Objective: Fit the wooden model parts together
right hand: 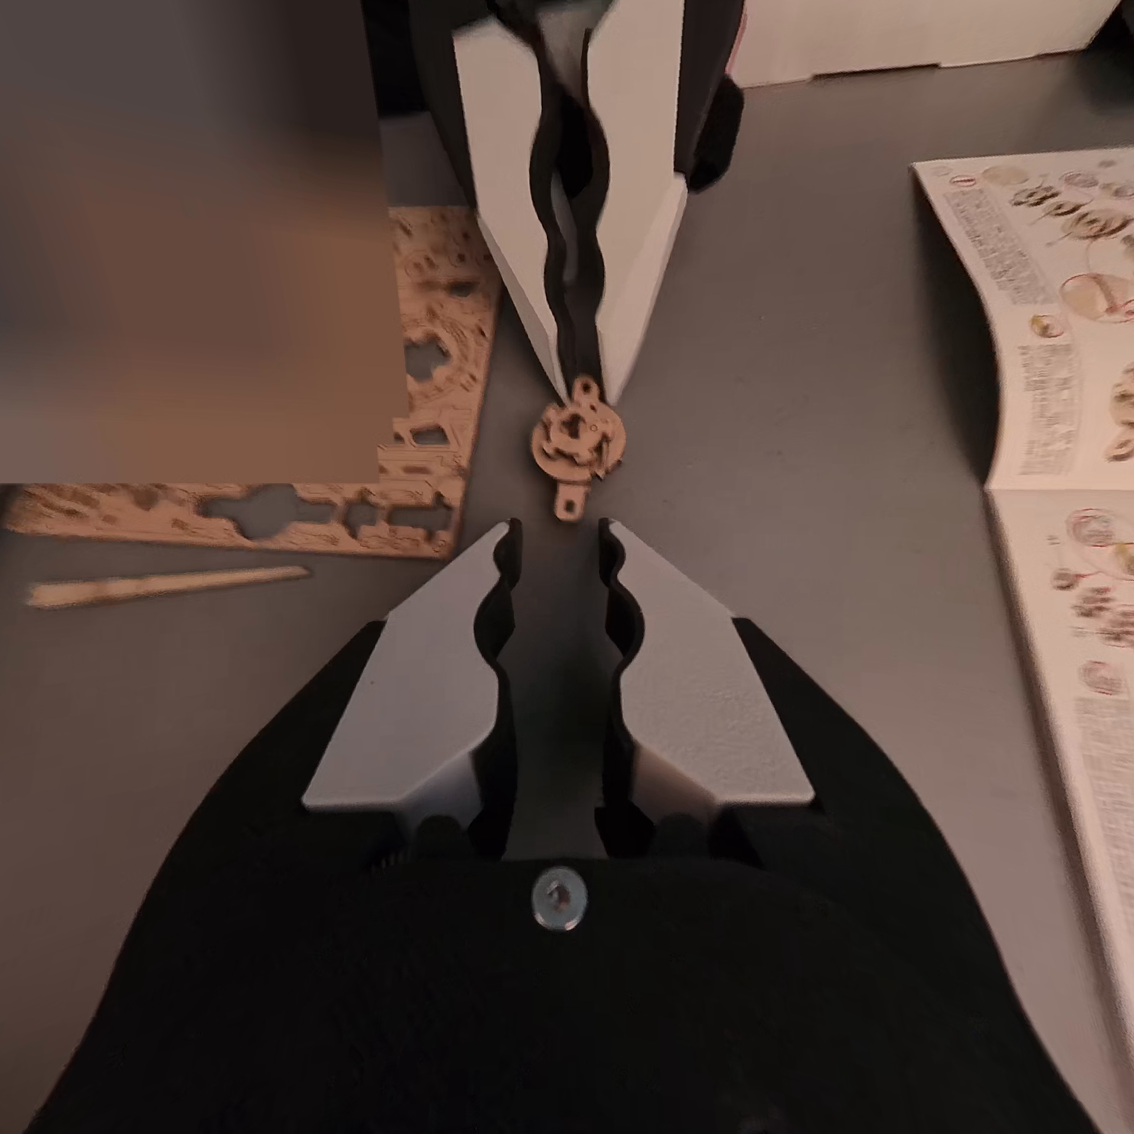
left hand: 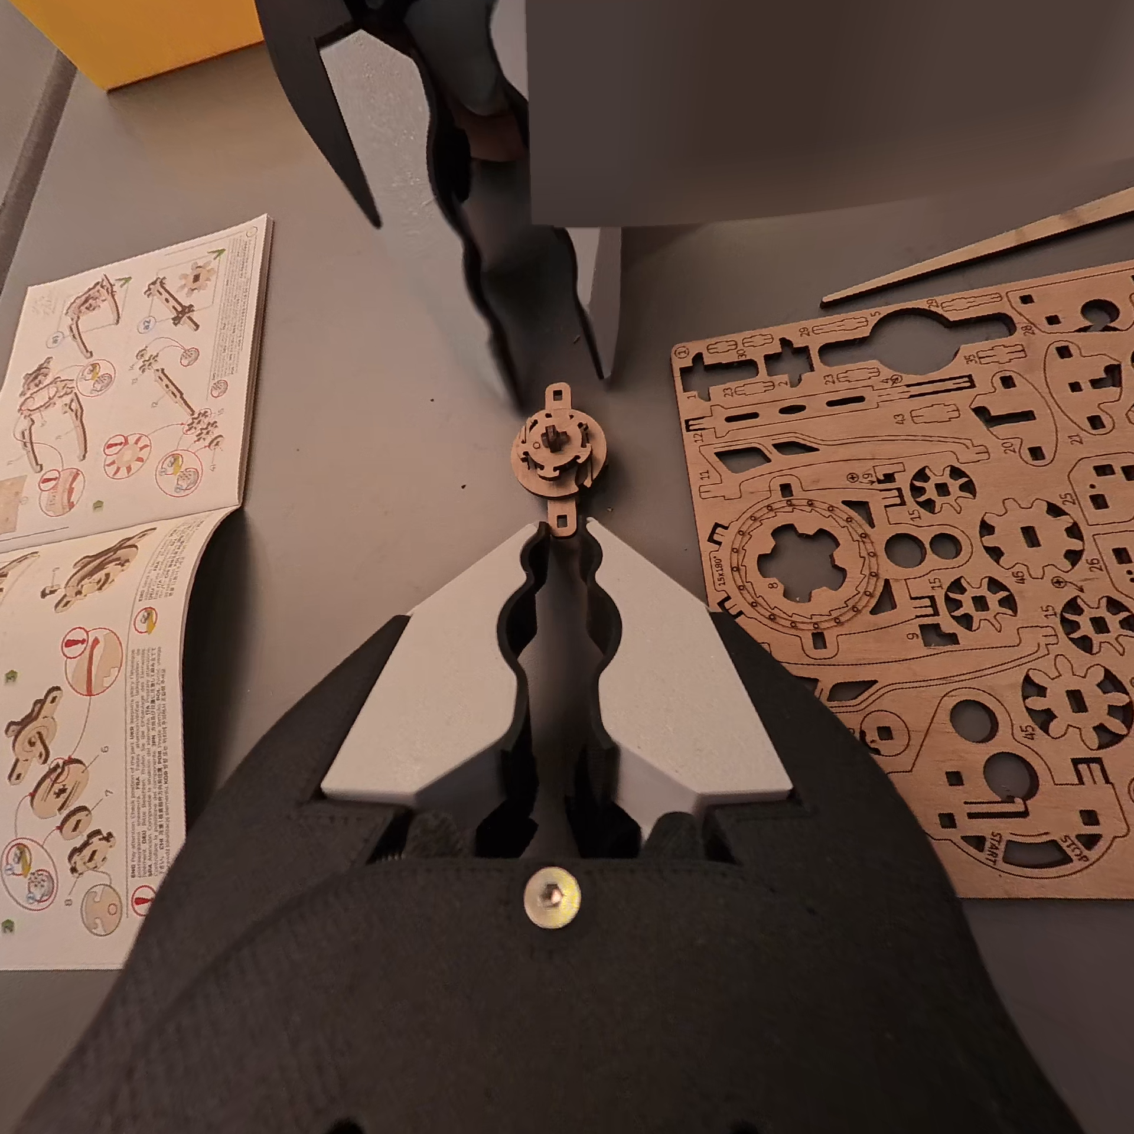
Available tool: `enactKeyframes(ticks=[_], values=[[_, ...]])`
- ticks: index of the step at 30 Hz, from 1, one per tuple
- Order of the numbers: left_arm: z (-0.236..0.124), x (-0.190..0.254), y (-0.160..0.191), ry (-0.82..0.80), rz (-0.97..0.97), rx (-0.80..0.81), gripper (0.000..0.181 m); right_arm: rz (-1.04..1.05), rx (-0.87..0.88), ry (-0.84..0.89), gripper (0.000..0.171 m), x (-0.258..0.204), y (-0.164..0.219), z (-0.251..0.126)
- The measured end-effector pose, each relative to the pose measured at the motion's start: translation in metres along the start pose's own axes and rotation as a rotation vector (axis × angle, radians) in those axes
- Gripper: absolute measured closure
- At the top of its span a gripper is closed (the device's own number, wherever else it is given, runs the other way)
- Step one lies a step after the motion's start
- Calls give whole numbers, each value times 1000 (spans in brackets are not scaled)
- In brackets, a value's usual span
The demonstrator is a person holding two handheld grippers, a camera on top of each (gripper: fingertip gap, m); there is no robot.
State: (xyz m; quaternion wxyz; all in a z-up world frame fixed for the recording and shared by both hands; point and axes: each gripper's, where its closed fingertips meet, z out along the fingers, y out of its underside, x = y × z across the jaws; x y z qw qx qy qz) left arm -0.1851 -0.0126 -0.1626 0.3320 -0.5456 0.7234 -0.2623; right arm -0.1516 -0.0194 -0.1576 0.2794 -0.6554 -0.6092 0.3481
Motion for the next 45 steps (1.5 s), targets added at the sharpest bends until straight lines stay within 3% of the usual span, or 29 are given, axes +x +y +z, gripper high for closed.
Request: enactKeyframes(ticks=[5,8,20,45], values=[[1,0,-2,-19,35,7,174,27,139,101,149,13,-30,-15],[1,-1,-3,-30,48,8,174,-16,169,133,159,8,-44,-17],[4,-1,-6,-57,92,10,174,-56,56,133,166,3,-30,4],[4,0,-7,-66,119,14,174,39,68,52,167,-1,-25,6]])
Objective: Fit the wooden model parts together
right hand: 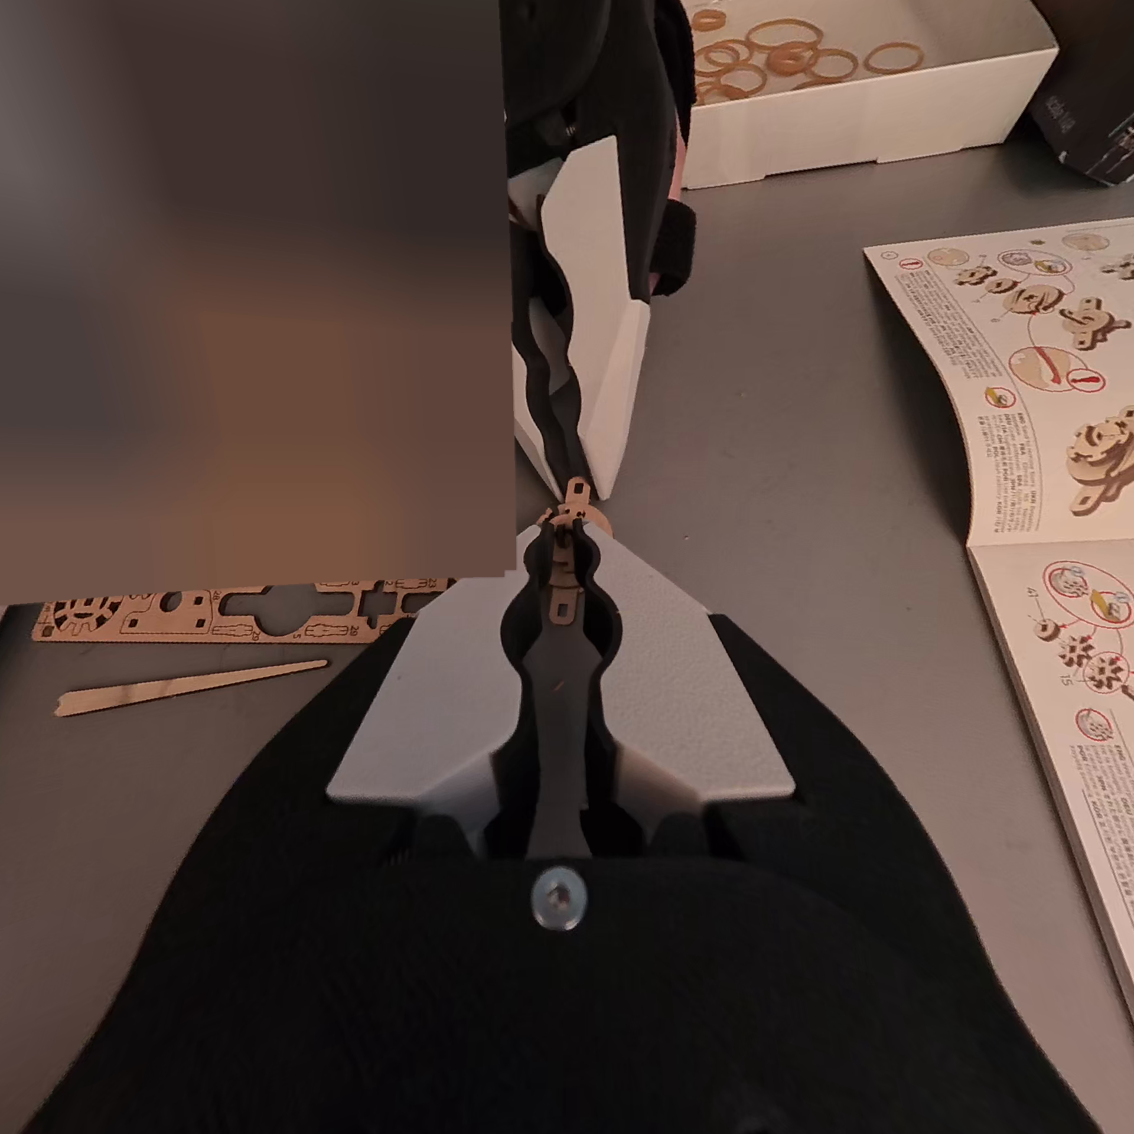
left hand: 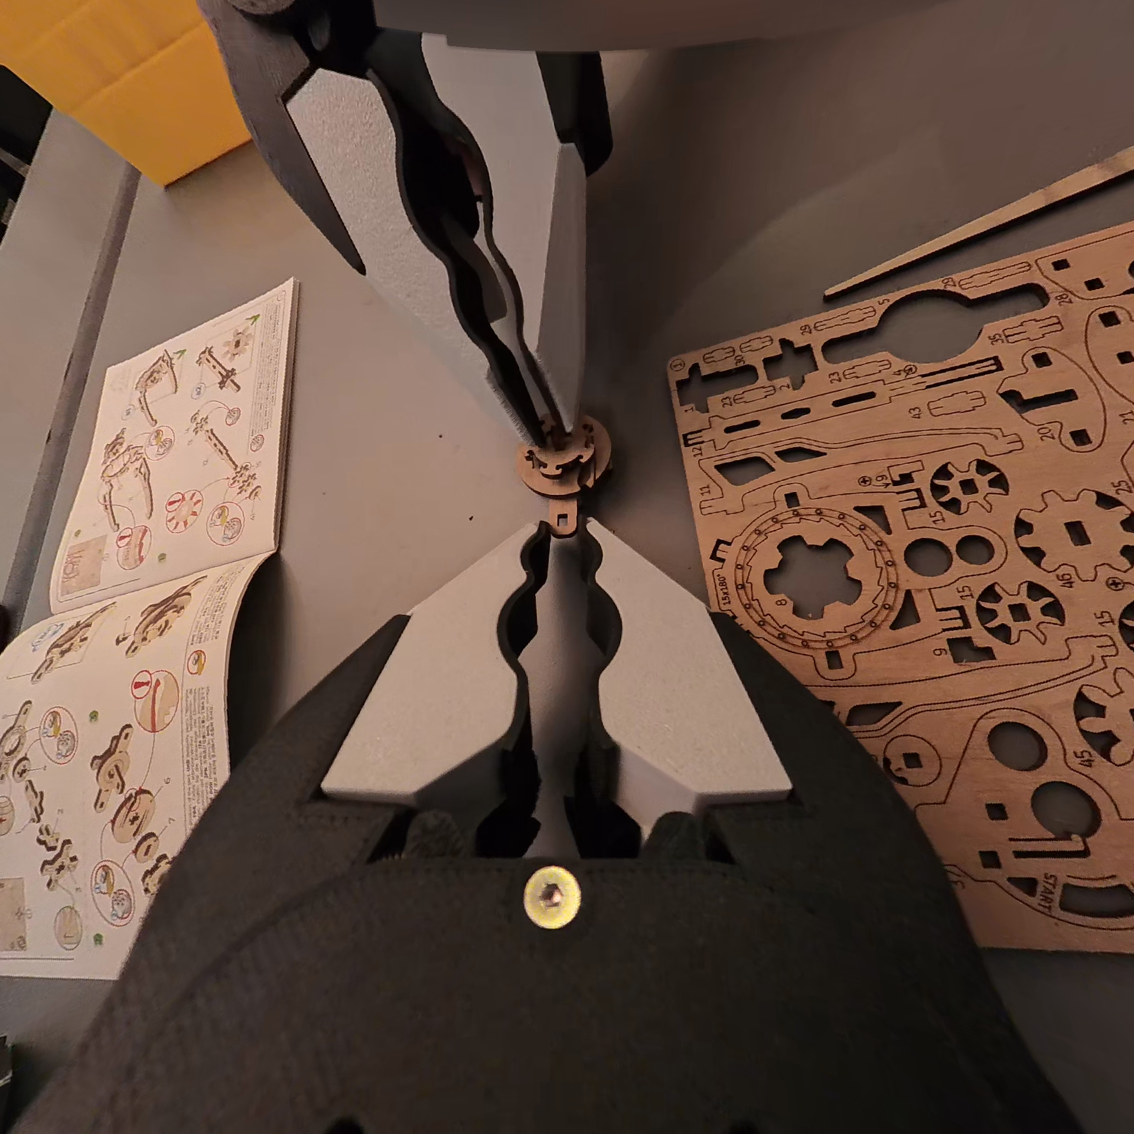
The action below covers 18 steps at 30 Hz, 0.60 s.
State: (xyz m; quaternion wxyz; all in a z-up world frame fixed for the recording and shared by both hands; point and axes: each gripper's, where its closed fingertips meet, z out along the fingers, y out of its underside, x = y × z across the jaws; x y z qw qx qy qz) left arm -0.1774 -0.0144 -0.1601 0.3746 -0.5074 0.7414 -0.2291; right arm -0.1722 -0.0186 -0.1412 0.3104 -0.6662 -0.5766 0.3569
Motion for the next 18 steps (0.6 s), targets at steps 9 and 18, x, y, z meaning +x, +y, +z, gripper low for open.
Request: enactKeyframes(ticks=[9,18], values=[[0,1,-1,-2,10,1,174,27,-8,-15,167,-1,1,0],[1,1,-1,-2,13,-1,174,-16,-42,14,168,0,2,0]])
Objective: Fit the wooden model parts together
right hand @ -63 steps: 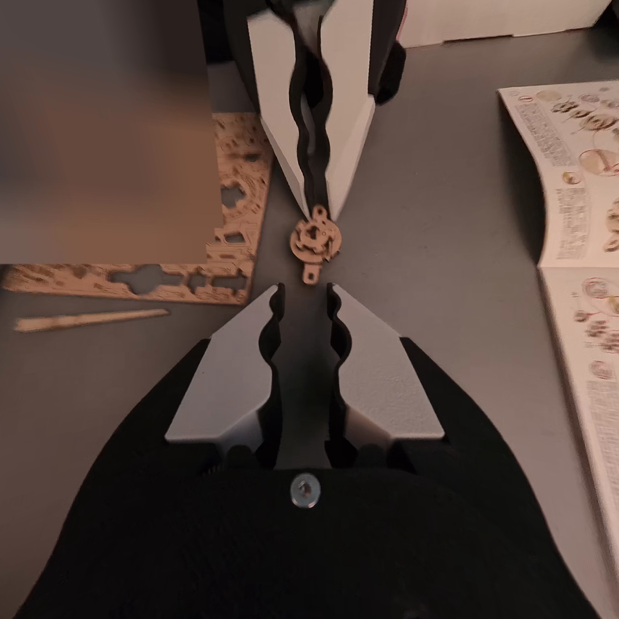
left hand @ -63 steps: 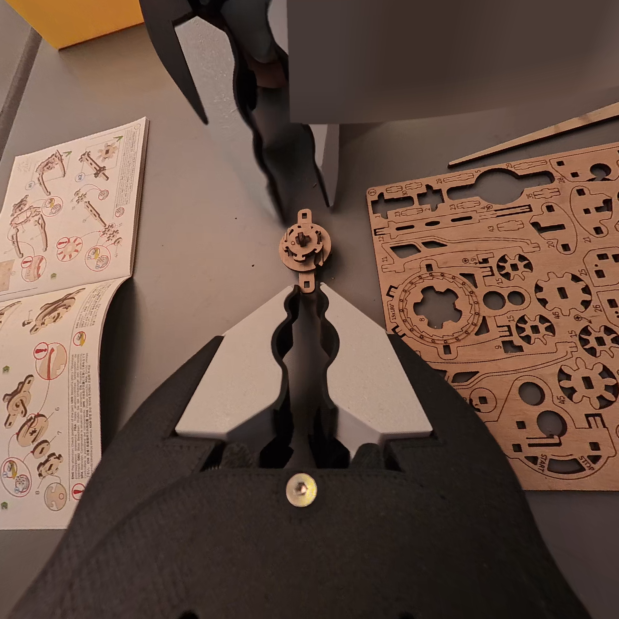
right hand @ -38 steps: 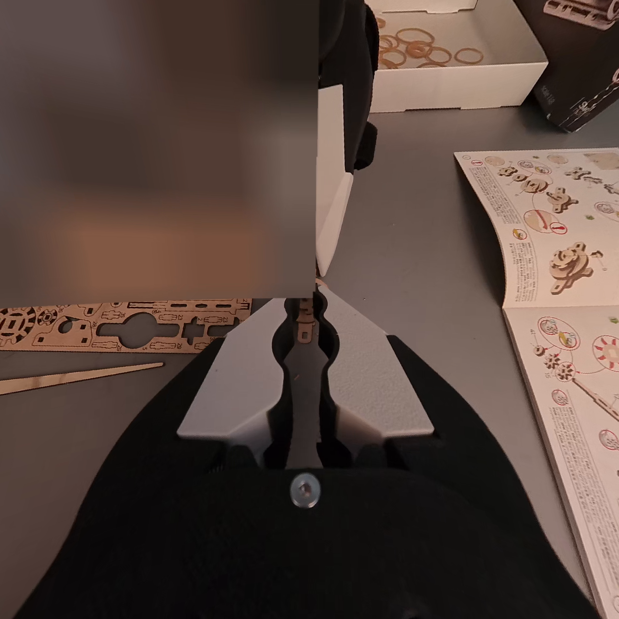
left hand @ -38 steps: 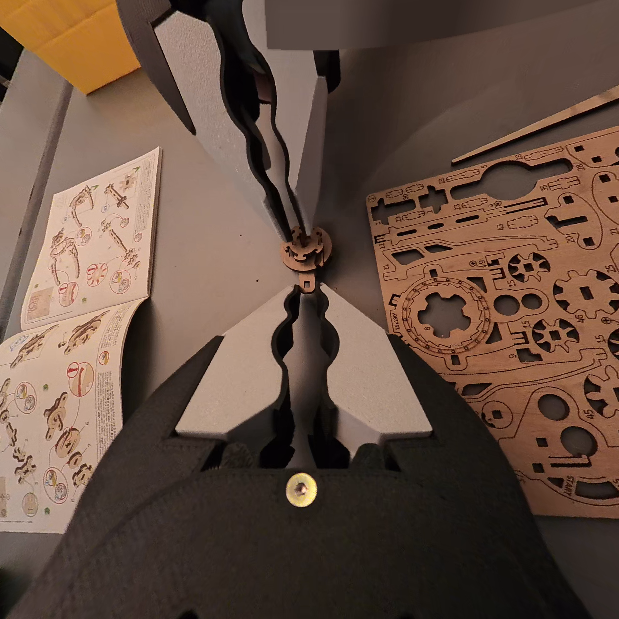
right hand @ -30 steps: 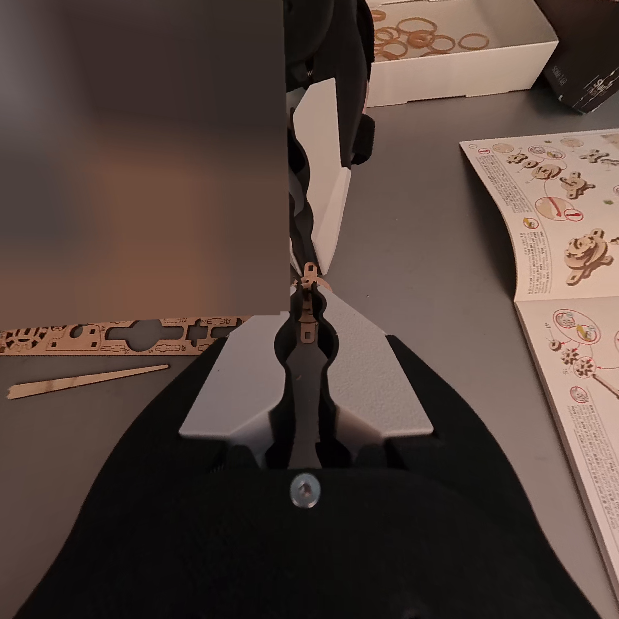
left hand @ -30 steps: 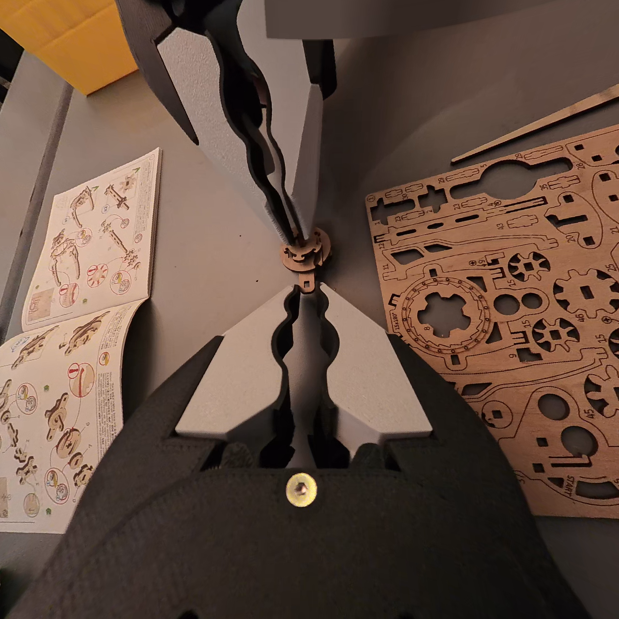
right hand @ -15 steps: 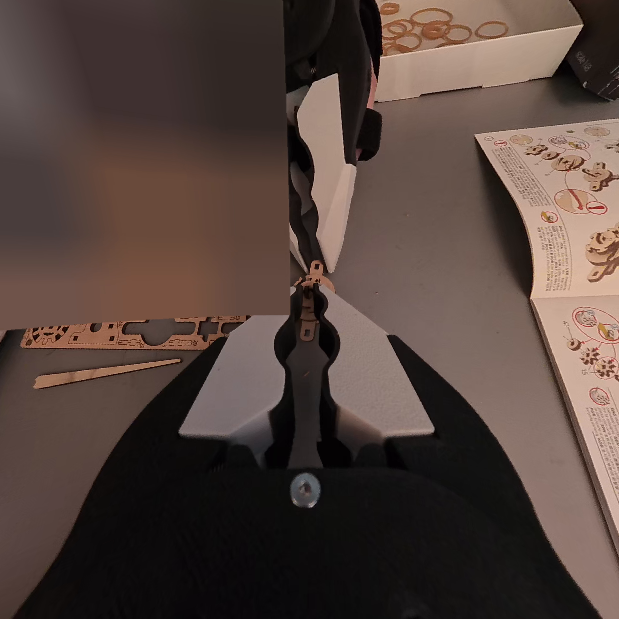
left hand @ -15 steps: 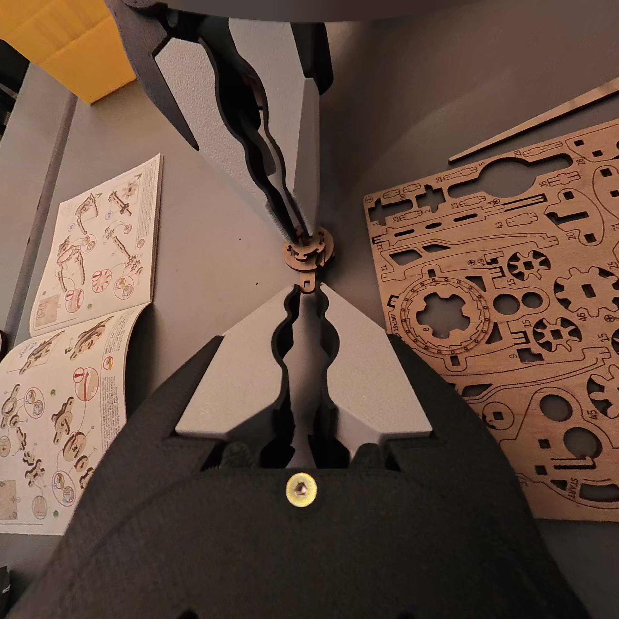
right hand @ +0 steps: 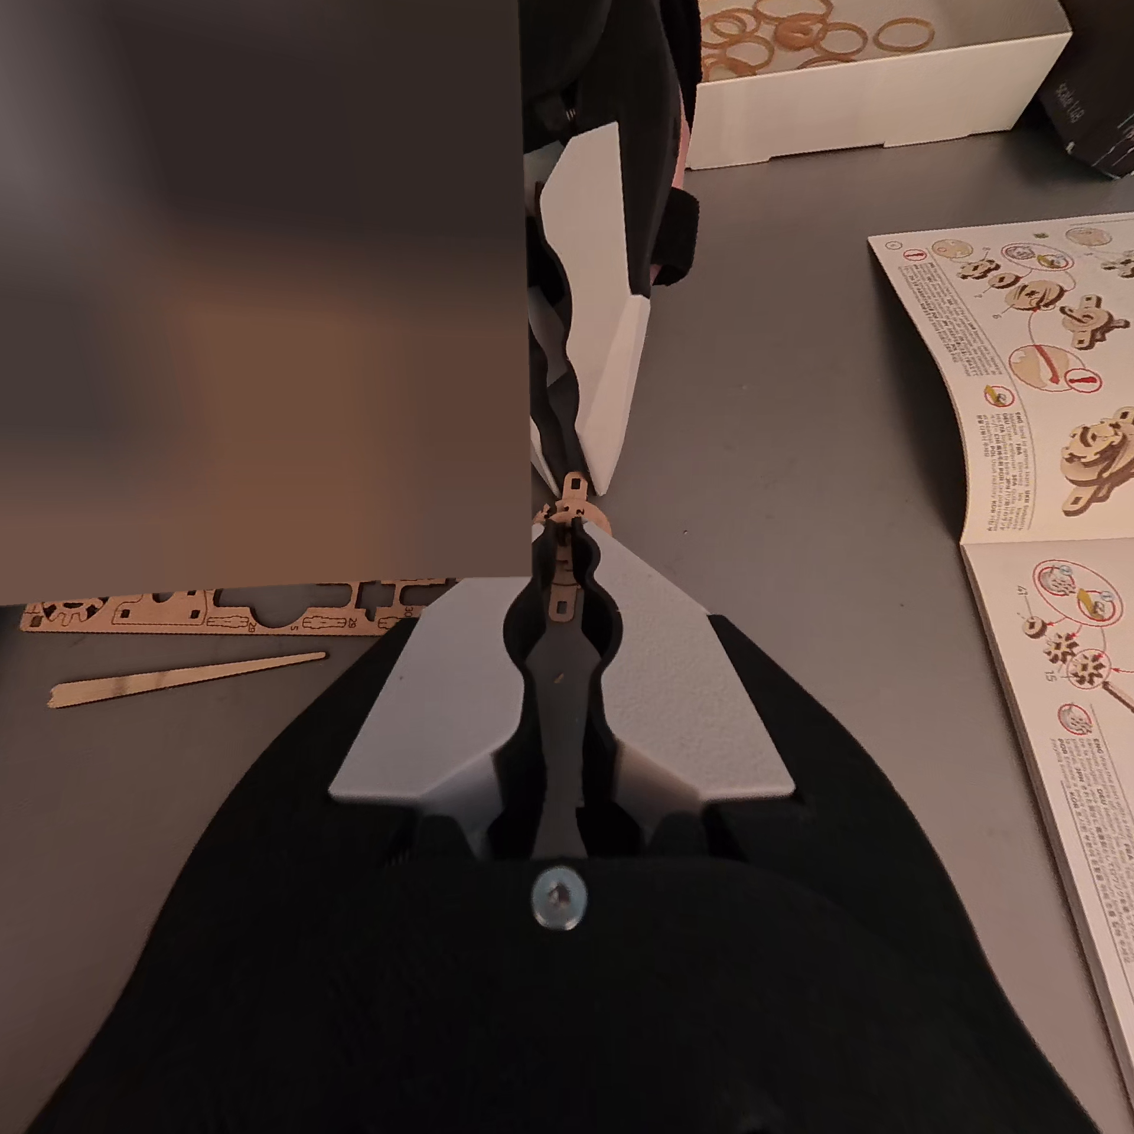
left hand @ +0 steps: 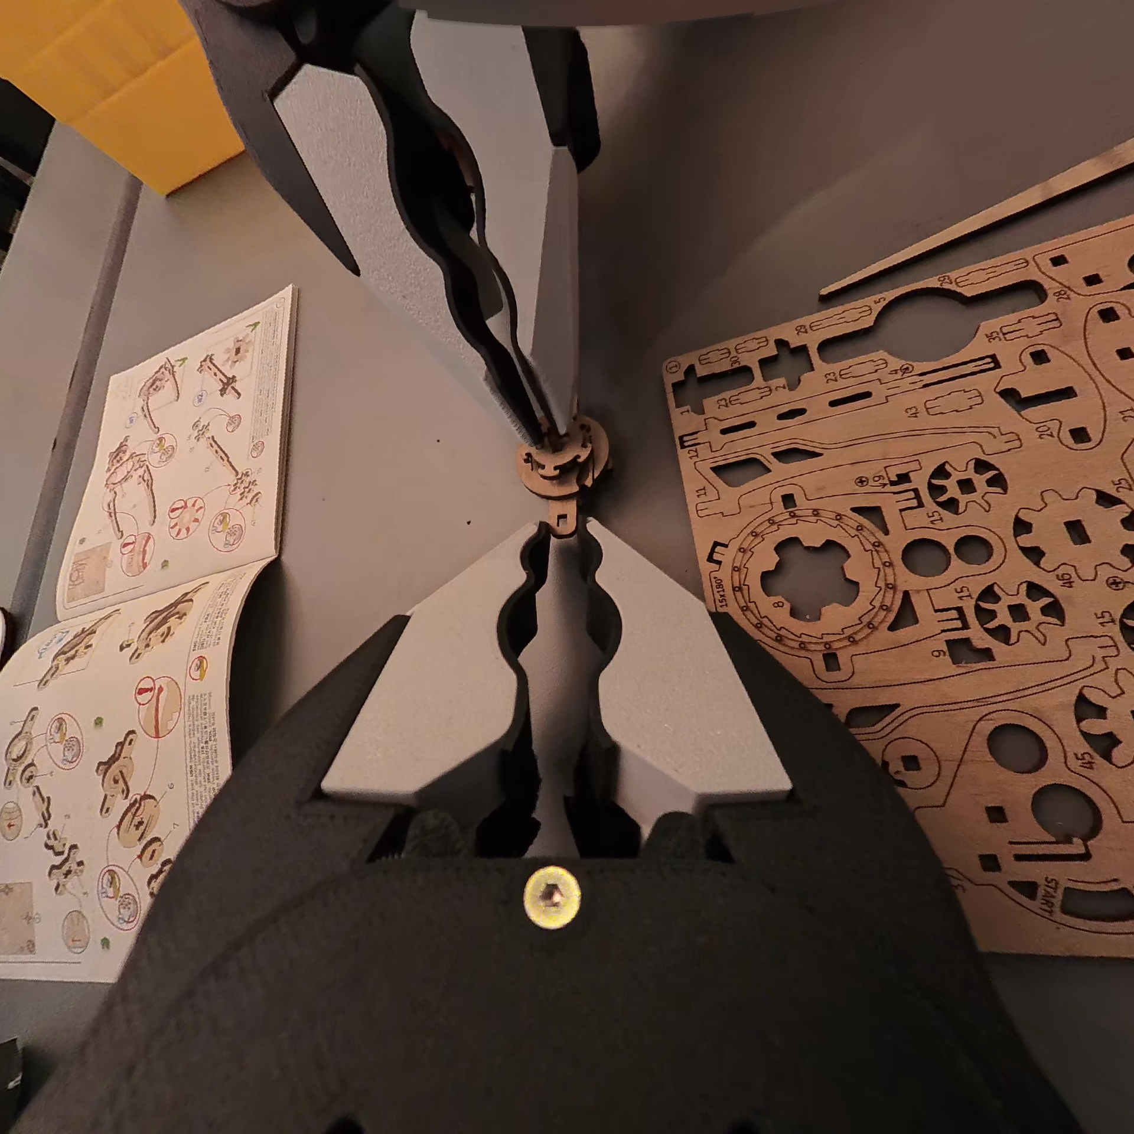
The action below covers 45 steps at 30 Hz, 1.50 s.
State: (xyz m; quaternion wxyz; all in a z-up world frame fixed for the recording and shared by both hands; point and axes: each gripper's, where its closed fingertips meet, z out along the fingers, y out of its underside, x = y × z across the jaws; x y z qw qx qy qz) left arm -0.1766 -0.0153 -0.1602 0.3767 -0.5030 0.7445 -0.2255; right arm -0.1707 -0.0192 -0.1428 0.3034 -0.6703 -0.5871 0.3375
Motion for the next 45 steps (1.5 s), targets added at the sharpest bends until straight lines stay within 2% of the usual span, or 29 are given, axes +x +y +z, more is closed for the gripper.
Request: enactKeyframes(ticks=[13,23,30,45], values=[[0,1,0,7,2,0,174,13,-10,-8,168,-2,0,0],[-1,1,-1,4,7,11,174,-30,125,-28,163,3,-11,-23],[0,2,-1,3,11,12,174,-95,61,-14,166,-1,-2,-5],[0,2,-1,0,14,8,174,-3,89,-74,165,-5,-4,-2]])
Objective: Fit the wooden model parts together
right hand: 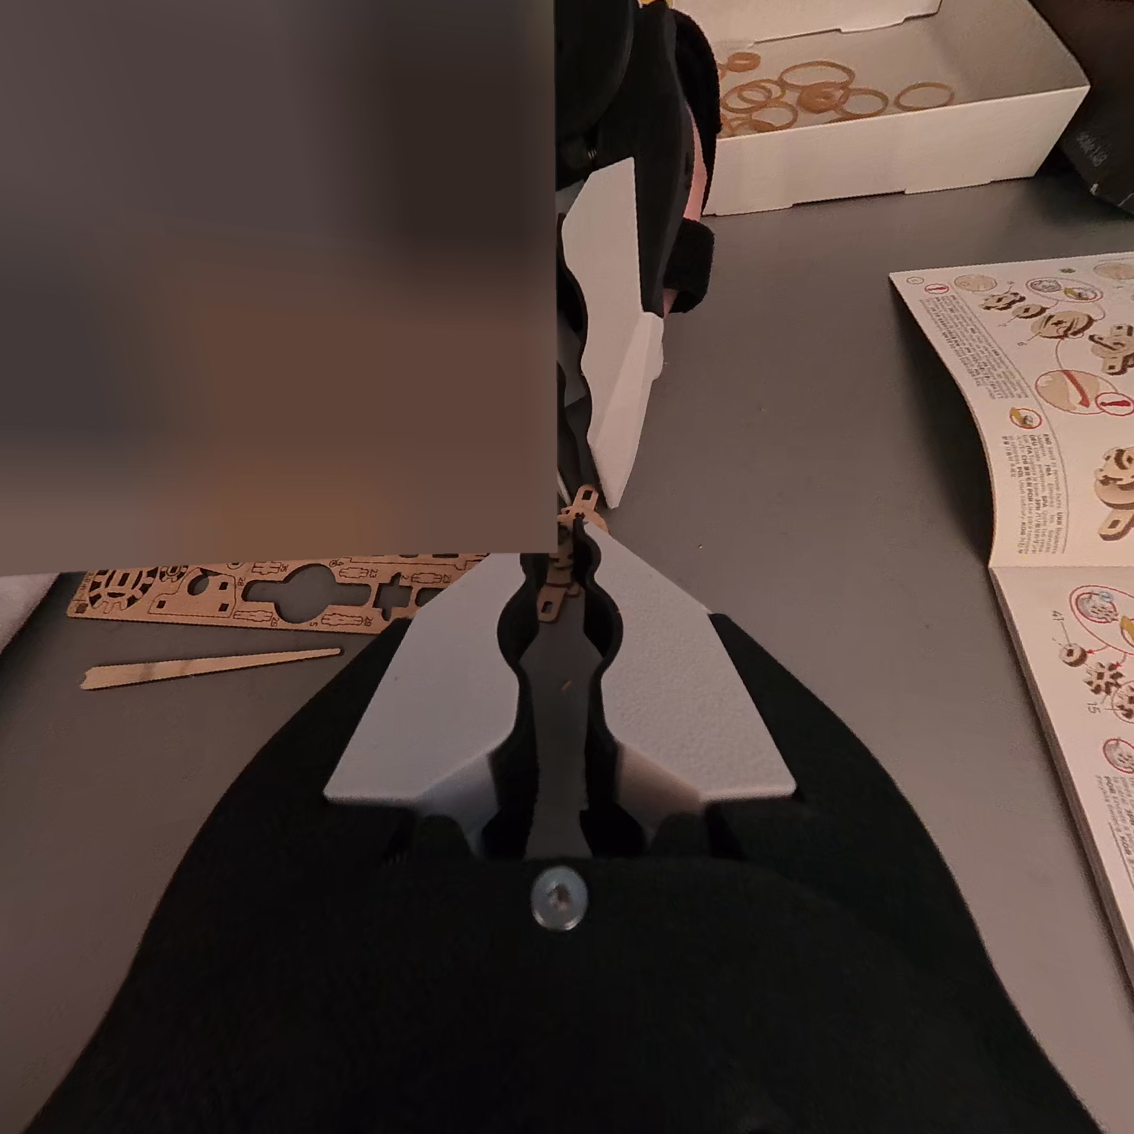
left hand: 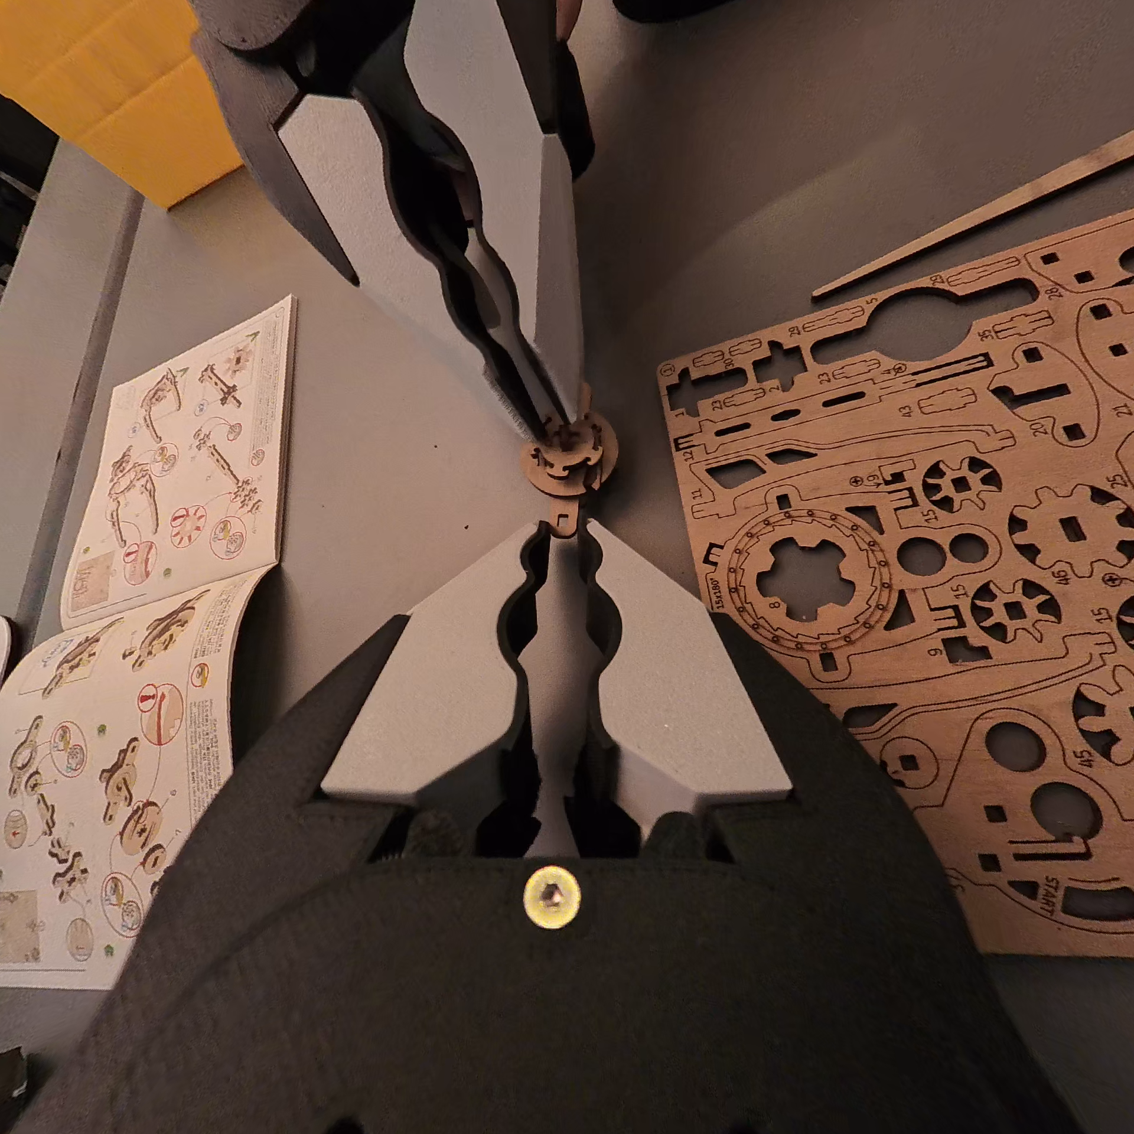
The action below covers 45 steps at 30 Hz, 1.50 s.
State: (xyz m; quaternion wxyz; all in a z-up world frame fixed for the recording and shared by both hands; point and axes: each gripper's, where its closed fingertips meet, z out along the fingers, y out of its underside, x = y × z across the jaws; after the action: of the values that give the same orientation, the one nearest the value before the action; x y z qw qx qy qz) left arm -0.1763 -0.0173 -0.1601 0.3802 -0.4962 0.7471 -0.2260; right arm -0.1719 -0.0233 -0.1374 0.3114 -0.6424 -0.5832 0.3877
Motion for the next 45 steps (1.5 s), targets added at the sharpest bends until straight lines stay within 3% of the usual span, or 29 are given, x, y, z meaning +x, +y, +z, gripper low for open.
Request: enactKeyframes(ticks=[32,35,37,45], values=[[0,1,-1,6,5,3,174,40,-49,4,169,1,4,1],[0,1,-1,6,2,6,174,38,-7,-22,167,-1,2,1],[0,1,-1,5,2,8,174,19,35,-20,158,0,-3,-5],[-1,1,-1,-2,-3,12,174,109,129,108,161,35,-7,-29]])
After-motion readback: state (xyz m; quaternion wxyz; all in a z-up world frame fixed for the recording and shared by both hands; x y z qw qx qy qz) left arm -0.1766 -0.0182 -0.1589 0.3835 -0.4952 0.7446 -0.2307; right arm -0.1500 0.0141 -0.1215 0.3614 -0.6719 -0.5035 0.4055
